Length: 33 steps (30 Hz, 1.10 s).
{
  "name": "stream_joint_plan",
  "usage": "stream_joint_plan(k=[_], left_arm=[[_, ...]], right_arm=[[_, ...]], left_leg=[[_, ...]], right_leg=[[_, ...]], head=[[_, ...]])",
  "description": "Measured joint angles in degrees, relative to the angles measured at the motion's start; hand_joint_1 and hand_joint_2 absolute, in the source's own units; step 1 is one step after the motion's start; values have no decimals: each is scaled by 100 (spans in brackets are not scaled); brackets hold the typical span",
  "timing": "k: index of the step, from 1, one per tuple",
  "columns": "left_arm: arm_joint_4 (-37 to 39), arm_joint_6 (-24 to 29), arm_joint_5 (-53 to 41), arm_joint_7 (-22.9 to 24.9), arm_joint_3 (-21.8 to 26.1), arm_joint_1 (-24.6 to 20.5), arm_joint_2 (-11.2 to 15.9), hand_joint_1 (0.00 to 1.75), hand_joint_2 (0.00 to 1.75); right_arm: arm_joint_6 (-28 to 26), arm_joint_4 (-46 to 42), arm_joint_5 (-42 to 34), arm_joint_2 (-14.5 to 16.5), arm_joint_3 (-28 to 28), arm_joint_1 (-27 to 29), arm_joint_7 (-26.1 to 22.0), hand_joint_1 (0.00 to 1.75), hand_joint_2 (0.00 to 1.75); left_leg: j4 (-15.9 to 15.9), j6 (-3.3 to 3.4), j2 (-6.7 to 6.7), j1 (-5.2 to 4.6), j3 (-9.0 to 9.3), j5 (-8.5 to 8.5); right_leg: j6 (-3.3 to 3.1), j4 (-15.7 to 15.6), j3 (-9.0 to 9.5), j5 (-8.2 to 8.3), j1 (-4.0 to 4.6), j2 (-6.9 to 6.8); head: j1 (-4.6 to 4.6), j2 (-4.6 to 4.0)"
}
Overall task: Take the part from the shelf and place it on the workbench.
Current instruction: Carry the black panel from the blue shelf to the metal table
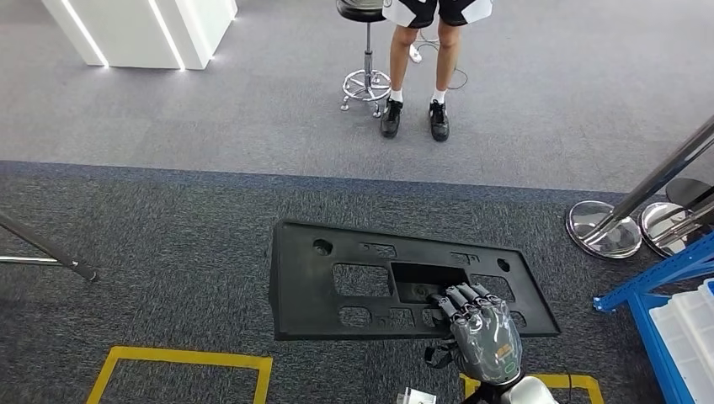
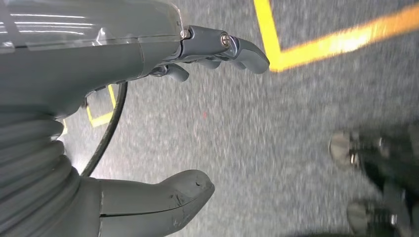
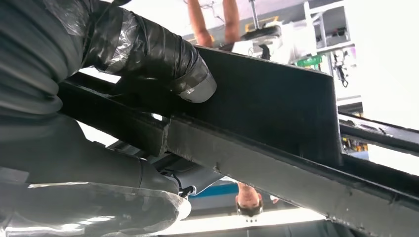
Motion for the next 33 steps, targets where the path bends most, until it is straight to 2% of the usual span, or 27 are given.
stream_joint_plan(k=[2,3,4,5,6,7,8,10,11,12,13,14,15,16,17,19,20,21,22,23,24,26,28,29,30,31,33], left_arm=[[1,-7,17,9,0,-1,-12,0,175],[1,-7,21,11,0,-10,-17,0,175],[1,-6,22,14,0,-22,-19,0,175],[1,-6,29,21,0,-32,-20,0,175],[1,-3,49,38,1,-35,-21,0,175],[1,4,84,72,5,-30,-22,0,175],[1,11,129,123,15,-22,-23,0,175],[1,26,218,251,48,-14,-21,0,175],[1,29,254,324,74,-24,-19,0,175],[1,33,291,401,104,-33,-17,0,175],[1,41,339,493,143,-37,-15,0,175],[1,49,402,596,191,-34,-14,0,175],[1,54,473,701,250,-23,-14,0,175],[1,52,542,804,318,-17,-15,0,175],[1,45,594,891,385,-16,-16,0,175],[1,32,635,1011,491,-31,-19,0,175],[1,30,637,1045,531,-40,-19,0,175],[1,29,636,1063,563,-46,-19,0,175],[1,28,631,1064,590,-48,-19,0,175],[1,26,620,1053,608,-46,-21,0,175],[1,22,607,1034,616,-44,-22,0,175],[1,15,584,987,620,-48,-25,0,175],[1,12,574,896,623,-46,-25,0,175],[1,10,567,828,624,-40,-25,0,175],[1,5,558,755,625,-27,-26,0,175],[1,-3,549,691,626,-17,-28,0,175],[1,-15,524,606,626,-24,-33,0,175]], right_arm=[[0,-13,-35,-25,-29,-38,-19,175,175],[0,-19,-45,-36,-40,-46,-24,175,175],[0,-25,-51,-49,-50,-45,-27,175,175],[1,-28,-54,-59,-56,-45,-29,175,175],[2,-28,-54,-68,-58,-48,-35,175,175],[6,-28,-54,-74,-59,-56,-48,175,175],[17,-28,-54,-79,-58,-69,-68,175,175],[57,-28,-62,-90,-57,-118,-110,175,175],[82,-27,-70,-97,-57,-149,-122,175,175],[108,-26,-78,-103,-56,-185,-128,175,175],[128,-22,-86,-110,-55,-222,-130,175,175],[144,-20,-94,-114,-52,-258,-129,175,175],[151,-17,-104,-118,-50,-293,-129,175,175],[152,-16,-120,-122,-48,-318,-128,175,175],[150,-16,-137,-133,-46,-333,-128,175,175],[150,-8,-158,-161,-43,-329,-126,175,175],[151,0,-159,-172,-40,-317,-124,175,175],[152,8,-159,-177,-35,-304,-120,175,175],[152,14,-159,-179,-32,-295,-113,175,175],[152,17,-158,-181,-28,-288,-107,175,175],[151,17,-157,-185,-26,-285,-102,175,175],[151,20,-155,-194,-24,-278,-97,175,175],[150,21,-150,-203,-20,-259,-96,175,175],[149,19,-146,-206,-17,-250,-96,175,175],[149,19,-140,-208,-14,-250,-96,175,175],[149,18,-136,-208,-13,-249,-96,175,175],[145,16,-128,-208,-13,-230,-94,175,175]], left_leg=[[305,-49,305,-6,-140,-193],[629,-69,510,-5,-292,-372],[1018,-88,630,2,-485,-561],[1370,-99,690,10,-661,-697],[1563,-101,711,14,-759,-734],[1528,-90,724,12,-739,-654],[1265,-66,756,5,-597,-483],[452,22,977,-55,-163,-146],[157,70,1085,-95,-12,-65],[-5,109,1151,-133,57,-46],[-46,139,1140,-162,58,-65],[-82,168,1064,-165,65,-49],[-134,192,987,-151,102,-23],[-194,220,915,-130,154,6],[-253,243,849,-104,205,36],[-287,270,713,-78,243,58],[-281,276,632,-77,240,56],[-271,276,541,-75,239,50],[-255,269,448,-71,241,41],[-229,254,356,-64,246,27],[-193,231,267,-53,250,4],[-108,174,108,-42,217,-44],[-63,108,-30,-31,150,-55],[-62,73,-101,-21,119,-48],[-62,42,-117,-13,104,-48],[-16,13,-14,-16,79,-83],[400,-40,388,-22,-119,-333]], right_leg=[[-74,-49,27,17,-1,-153],[-98,-56,34,14,15,-235],[-115,-56,36,6,32,-325],[-126,-56,38,-3,48,-420],[-133,-55,43,-14,61,-511],[-137,-55,54,-26,73,-596],[-136,-55,73,-41,83,-673],[-118,-56,122,-78,103,-812],[-97,-58,141,-94,108,-873],[-71,-61,156,-109,109,-935],[-42,-71,169,-118,108,-999],[-10,-87,196,-127,105,-1061],[23,-88,231,-144,95,-1048],[51,-30,235,-198,89,-927],[77,130,186,-303,84,-742],[102,777,-135,-630,69,-366],[112,1128,-335,-761,62,-297],[122,1357,-484,-797,52,-274],[132,1383,-540,-711,39,-266],[141,1187,-487,-514,24,-249],[152,822,-350,-266,1,-186],[158,196,-97,9,-39,82],[119,21,-32,7,-35,214],[81,5,-30,16,-25,156],[43,-13,-22,22,-22,81],[1,-35,-7,27,-23,12],[-70,-70,17,29,-15,-154]], head=[[-1,0],[-1,0],[-1,0],[-1,0],[-1,0],[-1,0],[-1,0],[-1,0],[-1,0],[-1,0],[-1,0],[-2,0],[-1,0],[-1,0],[0,0],[1,0],[2,0],[2,0],[1,0],[2,0],[2,0],[2,0],[1,0],[0,0],[1,0],[-1,0],[-4,0]])
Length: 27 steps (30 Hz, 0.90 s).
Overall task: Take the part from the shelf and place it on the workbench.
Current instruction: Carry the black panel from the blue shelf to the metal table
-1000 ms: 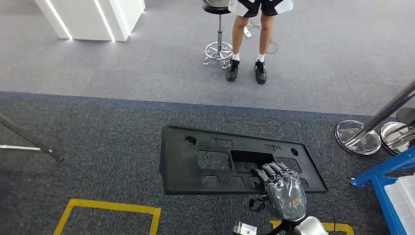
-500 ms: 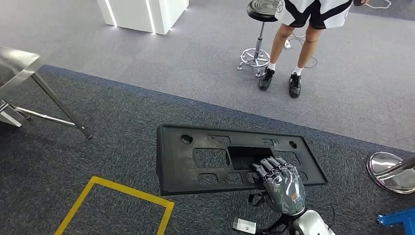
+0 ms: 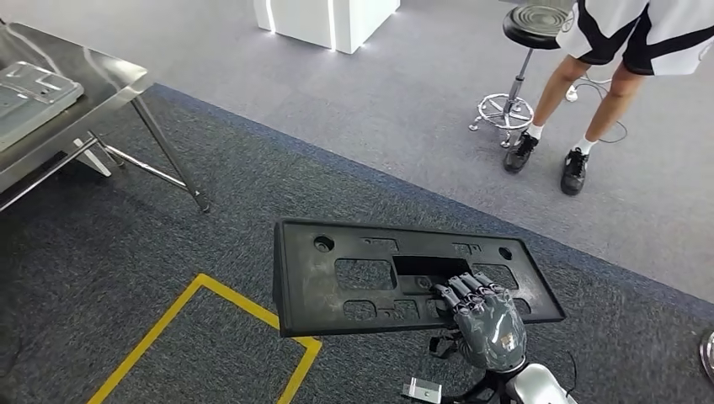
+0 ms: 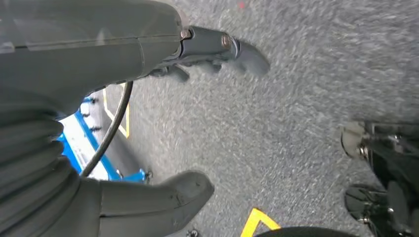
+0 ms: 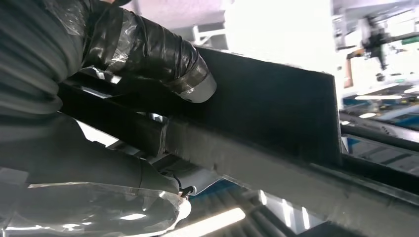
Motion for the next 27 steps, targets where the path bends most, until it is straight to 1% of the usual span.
stream_joint_plan(k=[1,2,3,4,5,6,7,8,9,10,11,12,13,14,15,16,17,18,19,20,21,22,23,24,25,26,27], left_arm=[[0,-1,-12,-25,-1,-11,-2,0,175],[0,2,-24,-41,-1,-22,-1,0,175],[0,4,-35,-52,-1,-29,-1,0,175],[0,6,-48,-52,-1,-27,-1,0,175],[0,7,-58,-46,-1,-21,0,0,175],[0,8,-68,-40,-1,-14,1,0,175],[0,8,-75,-33,-1,-12,4,0,175],[0,9,-79,-29,-1,-17,7,0,175],[0,9,-81,-25,-1,-27,9,0,175],[0,9,-83,-22,-1,-36,10,0,175],[0,9,-84,-18,-1,-36,11,0,175],[0,9,-85,-16,-1,-34,12,0,175],[0,9,-85,-15,-1,-28,12,0,175],[0,9,-84,-20,-1,-29,10,0,175],[0,11,-81,-34,-1,-42,6,0,175],[0,16,-79,-49,-1,-62,-7,0,175],[0,27,-78,-64,-1,-92,-23,0,175],[0,42,-78,-72,-1,-124,-44,0,175],[0,54,-79,-74,-1,-151,-68,0,175],[0,64,-85,-77,-1,-170,-90,0,175],[0,74,-98,-88,-1,-182,-112,0,175],[0,86,-115,-109,-2,-186,-129,0,175],[0,104,-133,-135,-2,-192,-143,0,175],[0,123,-152,-160,-3,-199,-151,0,175],[0,137,-163,-183,-4,-201,-156,0,175],[0,137,-165,-209,-5,-200,-162,0,175],[-1,124,-157,-240,-5,-193,-165,0,175]], right_arm=[[-2,-1,3,0,-1,19,2,175,175],[-4,-1,9,0,-1,37,5,175,175],[-4,-1,16,0,-2,49,8,175,175],[-4,-1,24,0,-3,57,9,175,175],[-3,-1,32,0,-5,59,9,175,175],[-2,-5,37,-1,-6,59,10,175,175],[-2,-16,40,-1,-7,60,11,175,175],[-1,-28,42,-2,-9,60,13,175,175],[0,-40,42,-3,-14,58,14,175,175],[2,-48,43,-3,-18,56,16,175,175],[5,-50,46,-4,-22,51,16,175,175],[10,-59,52,-8,-27,45,16,175,175],[20,-71,59,-12,-28,32,16,175,175],[40,-83,69,-17,-30,6,14,175,175],[75,-93,77,-21,-31,-30,15,175,175],[125,-87,86,-23,-28,-80,19,175,175],[176,-70,98,-22,-17,-138,24,175,175],[220,-43,112,-20,2,-198,30,175,175],[250,-11,126,-16,28,-257,38,175,175],[263,20,137,-13,55,-319,45,175,175],[270,46,143,-9,78,-382,59,175,175],[270,66,144,-7,96,-449,75,175,175],[270,84,143,-7,111,-512,90,175,175],[269,97,142,-8,126,-566,103,175,175],[268,105,140,-10,138,-607,109,175,175],[268,110,137,-13,150,-643,113,175,175],[269,110,128,-16,161,-682,115,175,175]], left_leg=[[373,-23,194,2,-186,-189],[771,-39,284,15,-392,-359],[1065,-47,314,24,-546,-445],[1169,-47,325,28,-604,-424],[1029,-38,342,29,-532,-290],[684,-15,394,23,-352,-84],[258,22,533,0,-129,88],[-104,68,673,-35,57,203],[-337,114,777,-70,170,251],[-431,154,825,-103,208,237],[-445,183,767,-123,199,233],[-477,211,682,-107,224,246],[-524,233,607,-93,261,262],[-571,265,540,-72,302,286],[-611,296,474,-48,344,310],[-621,315,410,-45,351,321],[-617,334,336,-41,347,328],[-610,338,249,-41,342,329],[-600,337,155,-40,341,325],[-585,330,59,-37,345,318],[-561,315,-34,-32,352,305],[-530,295,-120,-24,354,285],[-486,268,-199,-26,338,261],[-454,238,-272,-22,307,246],[-436,207,-343,-18,269,240],[-432,170,-415,-12,229,245],[-440,136,-475,0,204,253]], right_leg=[[-24,-4,6,-11,19,-89],[-40,-3,7,-21,36,-185],[-47,-2,11,-33,50,-276],[-49,-2,21,-47,59,-363],[-46,-1,41,-64,65,-442],[-38,-1,71,-85,70,-516],[-27,-3,105,-108,75,-587],[-7,-2,135,-132,87,-654],[19,-3,155,-151,96,-716],[48,-6,172,-167,101,-780],[78,-15,190,-180,105,-843],[112,-24,219,-199,103,-890],[144,-3,246,-232,92,-837],[169,100,226,-310,83,-692],[191,319,136,-438,73,-497],[204,655,-32,-597,57,-294],[214,1044,-254,-753,50,-177],[228,1366,-455,-837,42,-132],[241,1528,-584,-811,33,-120],[251,1470,-609,-667,21,-112],[260,1194,-525,-428,5,-82],[265,815,-384,-195,-20,16],[268,461,-252,-36,-42,173],[262,219,-161,50,-54,303],[247,113,-126,52,-54,396],[224,94,-127,37,-41,403],[185,87,-125,43,-43,331]], head=[[-2,0],[-2,0],[-3,0],[-2,0],[-3,0],[-3,0],[-2,0],[-2,0],[-2,0],[-1,0],[-1,0],[-2,0],[-1,0],[-1,0],[0,0],[2,0],[1,0],[2,0],[1,0],[1,0],[1,0],[1,0],[2,0],[2,0],[2,0],[2,0],[1,0]])
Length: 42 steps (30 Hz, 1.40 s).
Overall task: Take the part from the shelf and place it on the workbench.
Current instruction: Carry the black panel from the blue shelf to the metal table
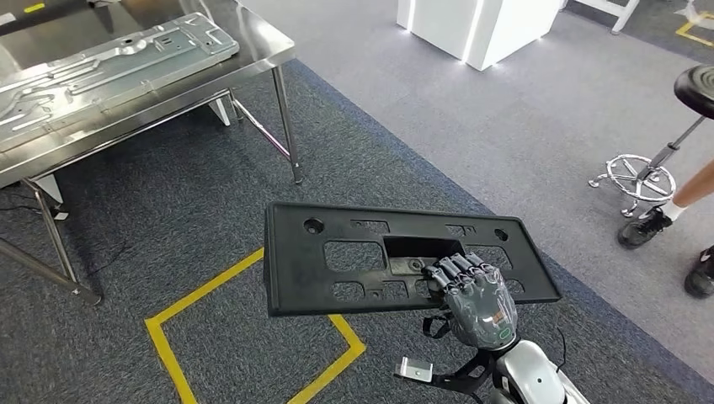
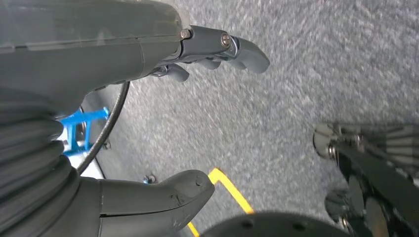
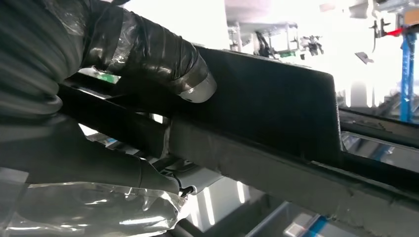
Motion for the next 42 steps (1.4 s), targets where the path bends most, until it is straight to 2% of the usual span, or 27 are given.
stream_joint_plan(k=[1,3,4,5,7,8,9,11,13,14,16,18,20,22,23,24,25,27,29,31,33,35,37,38,39,40,42], left_arm=[[0,-23,19,-37,0,13,-3,0,175],[0,-68,62,-107,1,18,-7,0,175],[1,-80,75,-132,2,10,-8,0,175],[1,-84,85,-151,3,-2,-9,0,175],[1,-85,102,-172,10,-12,-9,0,175],[1,-85,113,-176,19,-5,-9,0,175],[1,-85,124,-176,32,6,-9,0,175],[1,-84,159,-174,67,16,-9,0,175],[1,-82,205,-165,106,0,-9,0,175],[1,-81,228,-156,124,-5,-9,0,175],[0,-66,255,-132,154,4,-9,0,175],[-1,-3,259,-112,183,8,-11,0,175],[-2,88,266,-108,221,-15,-11,0,175],[-2,138,280,-113,251,-38,-9,0,175],[-2,147,283,-115,260,-41,-8,0,175],[-2,148,285,-116,269,-41,-7,0,175],[-2,149,286,-117,278,-40,-7,0,175],[-1,149,285,-116,290,-42,-13,0,175],[1,149,282,-108,301,-47,-20,0,175],[-1,149,276,-81,323,-39,-15,0,175],[-3,145,271,-52,342,-31,-8,0,175],[-4,140,270,-41,346,-47,-6,0,175],[-4,138,269,-37,350,-60,-7,0,175],[-4,139,269,-36,354,-58,-5,0,175],[-4,139,269,-33,361,-52,-3,0,175],[-4,142,265,-28,367,-46,0,0,175],[-4,191,248,-7,375,-46,5,0,175]], right_arm=[[2,0,-13,-3,11,-46,0,175,175],[9,-2,-44,-14,27,-118,1,175,175],[15,-4,-57,-21,31,-134,1,175,175],[21,-5,-66,-29,32,-138,1,175,175],[32,-5,-74,-43,38,-148,0,175,175],[33,-5,-74,-51,40,-158,-1,175,175],[33,-4,-74,-58,44,-170,-3,175,175],[33,-5,-75,-72,51,-199,-8,175,175],[35,-6,-83,-85,59,-236,-9,175,175],[37,-7,-86,-95,63,-256,-9,175,175],[46,-9,-89,-113,73,-300,-8,175,175],[56,-14,-94,-129,83,-342,-5,175,175],[58,-16,-103,-166,87,-357,6,175,175],[62,-15,-106,-207,93,-346,17,175,175],[65,-15,-106,-220,97,-343,22,175,175],[69,-15,-107,-226,101,-341,28,175,175],[75,-15,-109,-233,101,-342,36,175,175],[93,-16,-116,-254,101,-347,49,175,175],[122,-20,-126,-279,102,-355,55,175,175],[146,-27,-134,-290,104,-379,58,175,175],[155,-34,-139,-290,110,-407,60,175,175],[156,-39,-141,-290,116,-415,63,175,175],[156,-42,-141,-290,121,-415,67,175,175],[156,-42,-141,-290,125,-414,66,175,175],[156,-42,-141,-290,129,-414,64,175,175],[156,-42,-141,-290,132,-415,63,175,175],[154,-45,-148,-290,134,-419,71,175,175]], left_leg=[[24,-31,55,1,-18,-13],[317,-85,394,-6,-158,-193],[625,-108,604,-4,-310,-360],[1008,-130,719,8,-513,-543],[1577,-165,788,41,-827,-711],[1580,-175,805,53,-843,-635],[1347,-175,839,62,-733,-455],[560,-144,1073,41,-339,-76],[96,-73,1269,-10,-123,49],[58,-41,1279,-37,-117,22],[15,24,1123,-22,-97,33],[-46,97,986,14,-36,54],[-68,152,843,22,-11,63],[-65,178,668,3,-3,58],[-63,179,579,-6,8,54],[-61,178,490,-12,28,47],[-59,172,403,-17,53,37],[-46,147,243,-18,73,15],[-36,89,109,7,27,11],[-40,13,26,33,-17,12],[131,-46,280,13,-93,-106],[724,-98,656,18,-382,-424],[1414,-155,776,65,-758,-679],[1538,-180,794,85,-837,-664],[1431,-199,818,101,-794,-534],[1108,-211,866,112,-633,-323],[325,-204,1092,96,-238,-2]], right_leg=[[-43,-24,14,5,-5,-75],[-130,-76,54,14,-20,-239],[-158,-85,69,6,-8,-331],[-175,-87,76,-7,3,-425],[-176,-86,91,-36,14,-614],[-167,-85,106,-54,13,-699],[-152,-84,133,-75,12,-776],[-107,-84,200,-127,23,-915],[-41,-88,248,-170,62,-1041],[-9,-99,267,-183,82,-1103],[60,-122,332,-217,83,-1183],[110,66,301,-366,56,-939],[122,736,-37,-690,43,-574],[119,1418,-465,-879,45,-456],[113,1502,-567,-806,45,-443],[99,1351,-554,-611,45,-426],[76,1002,-443,-338,46,-364],[20,261,-173,40,36,-86],[-11,-47,-63,88,45,70],[-40,-111,-27,87,49,-50],[-105,-185,41,93,19,-204],[-156,-223,94,76,11,-378],[-162,-218,114,45,18,-556],[-150,-215,128,26,15,-639],[-132,-211,150,4,8,-718],[-107,-205,184,-25,-2,-793],[-38,-186,255,-93,4,-932]], head=[[0,0],[-7,0],[-10,0],[-13,0],[-12,0],[-13,0],[-13,0],[-13,0],[-11,0],[-11,0],[-10,0],[-10,0],[-8,0],[-6,0],[-6,0],[-6,0],[-6,0],[-6,0],[-4,0],[-4,0],[-5,0],[-5,0],[-6,0],[-6,0],[-6,0],[-6,0],[-5,0]])
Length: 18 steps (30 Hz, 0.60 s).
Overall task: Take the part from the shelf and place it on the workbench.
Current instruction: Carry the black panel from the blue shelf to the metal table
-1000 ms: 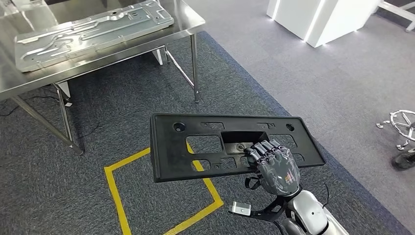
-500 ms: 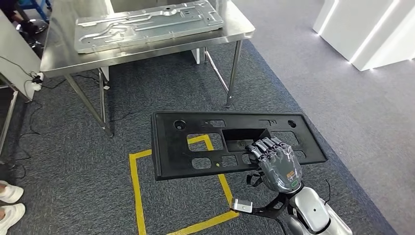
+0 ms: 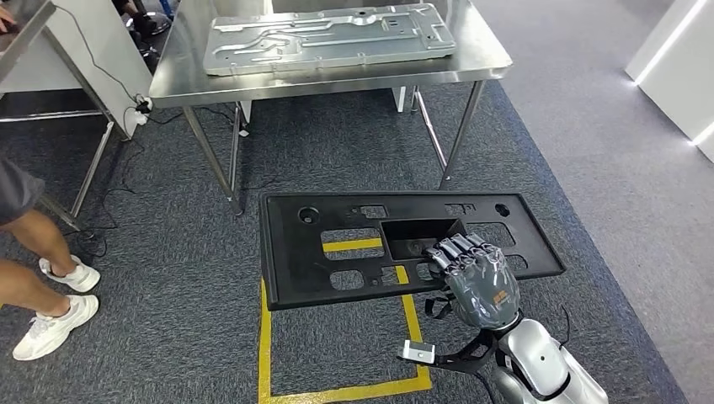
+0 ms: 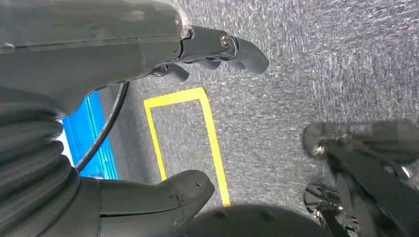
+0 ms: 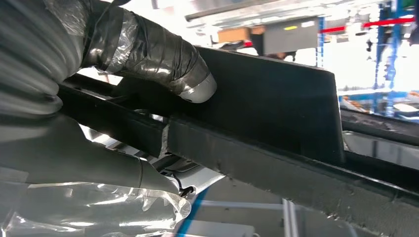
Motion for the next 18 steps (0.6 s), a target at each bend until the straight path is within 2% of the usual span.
stream_joint_plan(k=[1,2,4,5,6,7,8,9,10,11,12,13,14,15,16,17,18], left_arm=[[0,44,-10,14,1,-8,0,0,175],[0,97,-21,32,2,-15,-1,0,175],[0,170,-38,63,5,-8,-3,0,175],[0,185,-50,75,7,3,-4,0,175],[0,189,-63,83,8,10,-6,0,175],[0,183,-75,86,8,6,-8,0,175],[0,172,-84,89,8,0,-9,0,175],[0,152,-90,89,8,-10,-9,0,175],[0,127,-93,87,8,-20,-10,0,175],[0,100,-96,86,8,-24,-11,0,175],[0,68,-100,85,8,-25,-14,0,175],[0,41,-106,82,7,-24,-16,0,175],[0,14,-110,78,7,-21,-20,0,175],[1,-12,-114,74,7,-19,-29,0,175],[1,-33,-117,68,7,-20,-39,0,175],[2,-49,-118,63,8,-20,-47,0,175],[2,-63,-120,59,8,-19,-55,0,175]], right_arm=[[-2,-3,-5,0,-2,-2,8,175,175],[-3,-8,-10,0,-3,-3,16,175,175],[-12,-18,-13,0,-7,-3,13,175,175],[-13,-30,-16,-3,-7,-4,4,175,175],[-11,-46,-24,-6,-7,-5,-3,175,175],[3,-62,-34,-13,-8,-4,-4,175,175],[30,-75,-46,-21,-10,-3,2,175,175],[61,-81,-56,-26,-13,1,9,175,175],[89,-81,-60,-30,-15,7,15,175,175],[112,-79,-62,-31,-15,12,18,175,175],[130,-77,-67,-31,-17,15,21,175,175],[149,-76,-72,-32,-21,16,25,175,175],[175,-75,-76,-32,-28,13,32,175,175],[207,-74,-77,-34,-37,9,46,175,175],[238,-73,-68,-38,-45,5,66,175,175],[268,-72,-53,-45,-53,2,94,175,175],[291,-68,-34,-53,-61,0,122,175,175]], left_leg=[[-234,26,76,-17,116,62],[-329,59,111,-38,159,56],[-333,139,5,-52,154,48],[-348,173,-38,-47,161,51],[-365,210,-71,-38,169,56],[-380,244,-99,-29,179,60],[-385,269,-123,-28,182,58],[-384,290,-149,-36,183,52],[-384,304,-182,-50,187,46],[-383,315,-216,-65,197,39],[-382,322,-250,-78,214,30],[-382,323,-282,-89,240,20],[-382,322,-311,-96,268,6],[-379,311,-337,-109,289,-10],[-373,293,-360,-118,294,-24],[-370,270,-377,-120,289,-35],[-372,239,-387,-120,281,-42]], right_leg=[[37,7,24,-27,17,-58],[73,6,43,-46,34,-110],[137,-19,76,-65,38,-182],[169,-5,90,-99,22,-131],[191,93,58,-180,6,-6],[203,316,-41,-322,-4,156],[204,672,-213,-506,-8,326],[199,1096,-441,-689,-2,428],[192,1477,-661,-808,5,467],[181,1700,-815,-817,14,478],[160,1694,-863,-700,24,480],[130,1455,-796,-478,37,483],[88,1056,-646,-208,54,491],[42,661,-488,-14,77,502],[8,351,-366,106,97,511],[-17,175,-304,144,117,519],[-32,125,-293,119,134,522]], head=[[1,0],[2,0],[3,0],[4,0],[4,0],[4,0],[4,0],[4,0],[4,0],[3,0],[3,0],[3,0],[3,0],[3,0],[4,0],[4,0],[4,0]])
